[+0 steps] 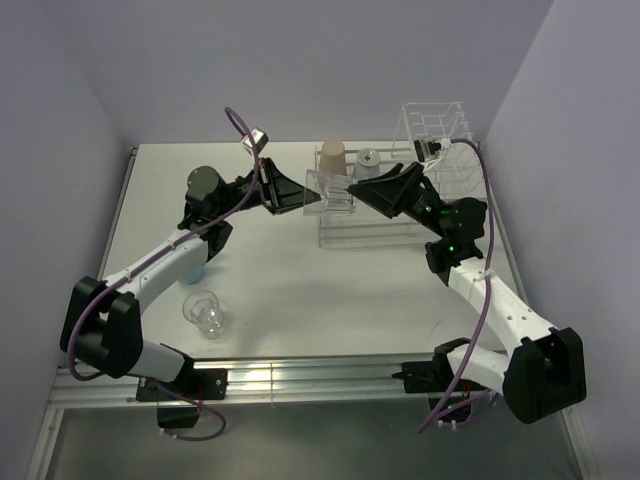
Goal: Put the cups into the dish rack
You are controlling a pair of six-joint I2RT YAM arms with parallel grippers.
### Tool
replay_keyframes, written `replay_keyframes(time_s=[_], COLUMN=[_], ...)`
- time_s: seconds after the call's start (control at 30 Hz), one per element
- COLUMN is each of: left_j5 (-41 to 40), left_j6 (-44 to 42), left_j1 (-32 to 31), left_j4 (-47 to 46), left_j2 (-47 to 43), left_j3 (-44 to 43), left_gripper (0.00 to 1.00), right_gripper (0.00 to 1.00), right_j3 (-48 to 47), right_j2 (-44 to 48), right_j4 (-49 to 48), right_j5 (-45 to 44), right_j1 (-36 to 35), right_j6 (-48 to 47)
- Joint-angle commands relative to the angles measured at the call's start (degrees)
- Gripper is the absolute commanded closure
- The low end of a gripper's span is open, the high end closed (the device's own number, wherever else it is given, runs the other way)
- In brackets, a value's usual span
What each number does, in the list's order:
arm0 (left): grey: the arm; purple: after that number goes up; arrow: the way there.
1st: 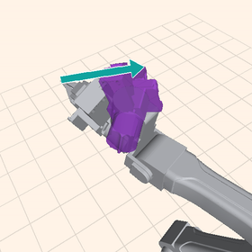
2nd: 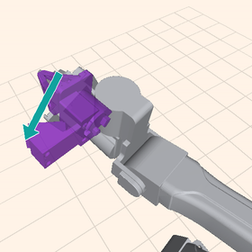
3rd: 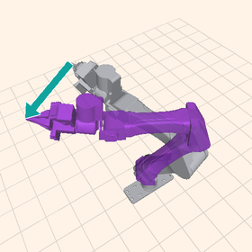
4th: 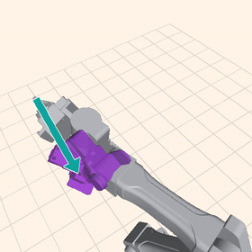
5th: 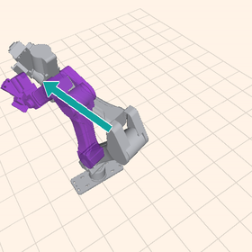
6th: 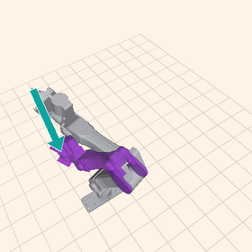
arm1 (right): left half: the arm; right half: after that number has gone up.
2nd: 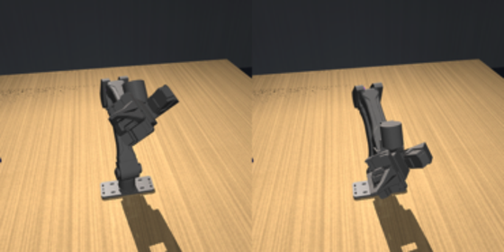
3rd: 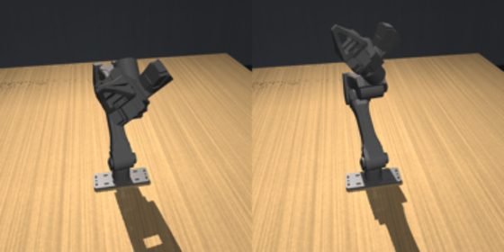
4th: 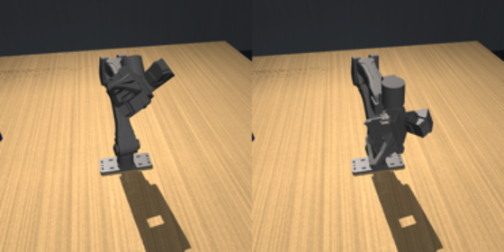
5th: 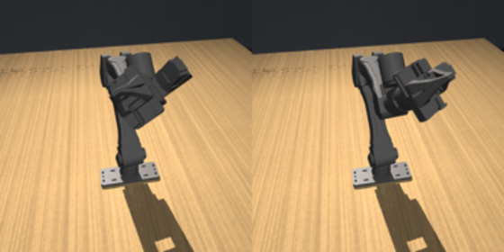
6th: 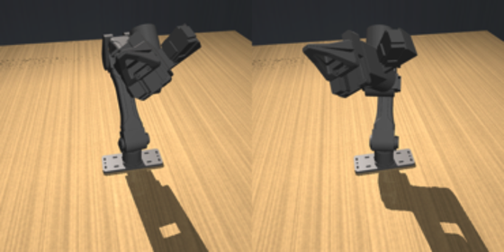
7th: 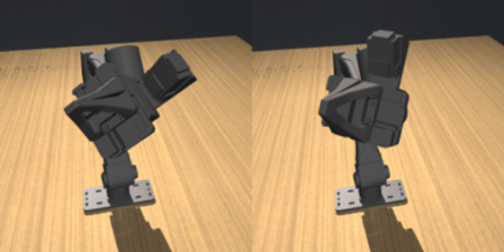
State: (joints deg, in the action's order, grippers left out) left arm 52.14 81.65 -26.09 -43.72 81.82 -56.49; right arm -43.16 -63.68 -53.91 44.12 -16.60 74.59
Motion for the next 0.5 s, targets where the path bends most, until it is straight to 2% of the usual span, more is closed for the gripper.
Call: replay_keyframes(time_s=[0.0,0.13,0.27,0.37,0.47], left_j5=[-1.3,-1.5,-1.8,-2.0,-2.0], left_j6=[-1.1,-1.2,-1.7,-1.8,-1.8], left_j1=[-0.5,-0.8,-1.4,-1.8,-2.0], left_j4=[-2.9,-2.6,-1.9,-1.9,-1.8], left_j2=[0.0,0.4,0.8,1.2,1.4], left_j3=[-3.1,-3.9,-4.4,-4.4,-4.5], left_gripper=[1.00,1.00,1.00,1.00,1.00], right_gripper=[0.00,0.00,0.01,0.06,0.19], right_j3=[-2.5,-3.6,-3.4,-3.4,-3.5], right_j2=[2.4,4.6,5.2,5.0,4.7], right_j4=[6.1,15.8,16.4,15.8,15.2], right_j5=[0.6,-1.7,-1.8,-1.7,-1.7], right_j1=[-0.9,-2.6,-2.7,-2.8,-2.9], right_j6=[-5.4,-12.8,-13.7,-13.2,-12.7])
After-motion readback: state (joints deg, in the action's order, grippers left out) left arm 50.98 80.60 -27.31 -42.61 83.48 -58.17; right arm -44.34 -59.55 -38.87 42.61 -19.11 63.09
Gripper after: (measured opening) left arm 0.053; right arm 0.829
